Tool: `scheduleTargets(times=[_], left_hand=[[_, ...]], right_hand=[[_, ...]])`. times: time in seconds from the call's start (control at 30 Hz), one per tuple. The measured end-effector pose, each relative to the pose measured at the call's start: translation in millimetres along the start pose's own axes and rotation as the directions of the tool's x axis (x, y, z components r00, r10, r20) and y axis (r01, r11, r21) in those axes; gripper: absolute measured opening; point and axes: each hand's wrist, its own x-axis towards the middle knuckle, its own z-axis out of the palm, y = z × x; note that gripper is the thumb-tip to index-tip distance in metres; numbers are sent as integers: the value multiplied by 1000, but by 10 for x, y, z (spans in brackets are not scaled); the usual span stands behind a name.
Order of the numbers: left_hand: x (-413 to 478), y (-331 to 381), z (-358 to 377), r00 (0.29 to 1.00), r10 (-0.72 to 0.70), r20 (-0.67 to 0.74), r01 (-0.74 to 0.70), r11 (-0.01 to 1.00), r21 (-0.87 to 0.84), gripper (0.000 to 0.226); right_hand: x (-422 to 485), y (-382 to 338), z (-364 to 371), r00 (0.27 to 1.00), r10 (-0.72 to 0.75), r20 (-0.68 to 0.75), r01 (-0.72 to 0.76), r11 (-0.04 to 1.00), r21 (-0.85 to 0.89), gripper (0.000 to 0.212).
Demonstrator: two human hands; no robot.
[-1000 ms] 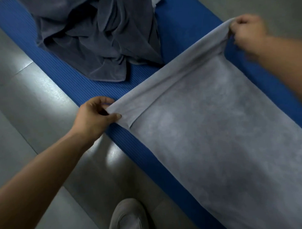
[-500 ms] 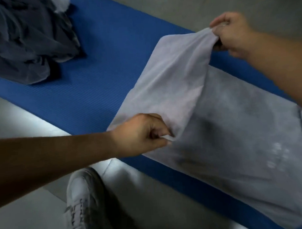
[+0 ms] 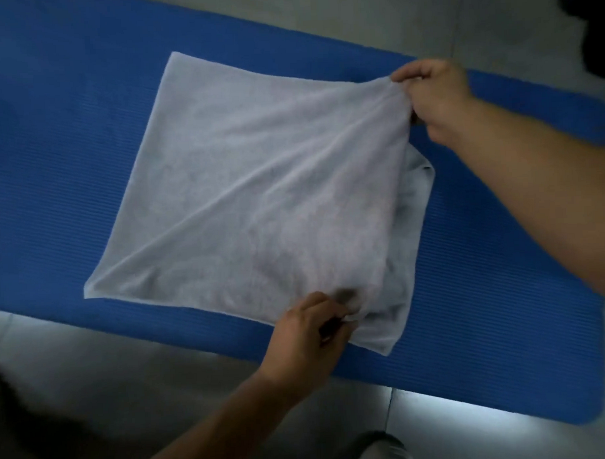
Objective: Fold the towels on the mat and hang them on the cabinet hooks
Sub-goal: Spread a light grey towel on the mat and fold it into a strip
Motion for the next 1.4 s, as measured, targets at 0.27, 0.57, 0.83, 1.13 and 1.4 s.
scheduleTargets(times=[0.27,0.57,0.83,1.13,1.4], left_hand=[[-78,24,295,985,-169,-41,170,984,45,14],[294,125,81,977,-208,44,203,973,108,15],[1473,289,-198,989,-104,-106,112,992,63,63],[2091,224,-195,927,-367,-73,345,914,-211,34],[1988,178,-173,897,-436,-77,368,832,-416,20]], right_hand=[[-361,543,-4,985,100,141,-126,974,190,25],[-780,711,-33,932,-273,237,330,910,-249,11],[-787,797,-131,899,-275,342,365,900,-236,14],[-471,969,-312,956,-248,155,283,920,-272,13],[-317,1009,-231,963,-255,91,269,856,-441,10]])
